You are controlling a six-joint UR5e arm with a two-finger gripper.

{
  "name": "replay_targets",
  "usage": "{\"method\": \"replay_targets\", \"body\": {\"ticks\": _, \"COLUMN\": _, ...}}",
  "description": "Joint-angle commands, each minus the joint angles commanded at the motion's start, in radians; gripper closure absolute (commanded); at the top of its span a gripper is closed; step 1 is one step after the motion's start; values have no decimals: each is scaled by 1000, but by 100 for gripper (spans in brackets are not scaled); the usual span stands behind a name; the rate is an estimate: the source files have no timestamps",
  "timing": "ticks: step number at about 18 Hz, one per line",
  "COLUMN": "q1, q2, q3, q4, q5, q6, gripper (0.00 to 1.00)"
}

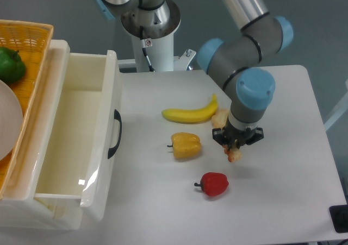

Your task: Pick up the square bread

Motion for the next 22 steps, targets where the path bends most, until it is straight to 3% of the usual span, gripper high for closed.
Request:
{"method": "replay_targets", "body": {"ticks": 7, "q1": -18, "q2": 72, "q3": 6, "q4": -41, "q5": -26, "q6": 40, "gripper": 71}}
{"method": "replay_targets", "body": {"ticks": 22, "q1": -38, "q2": 77, "q3": 0, "q4": -43, "q5": -26, "q6": 80, "gripper": 71}}
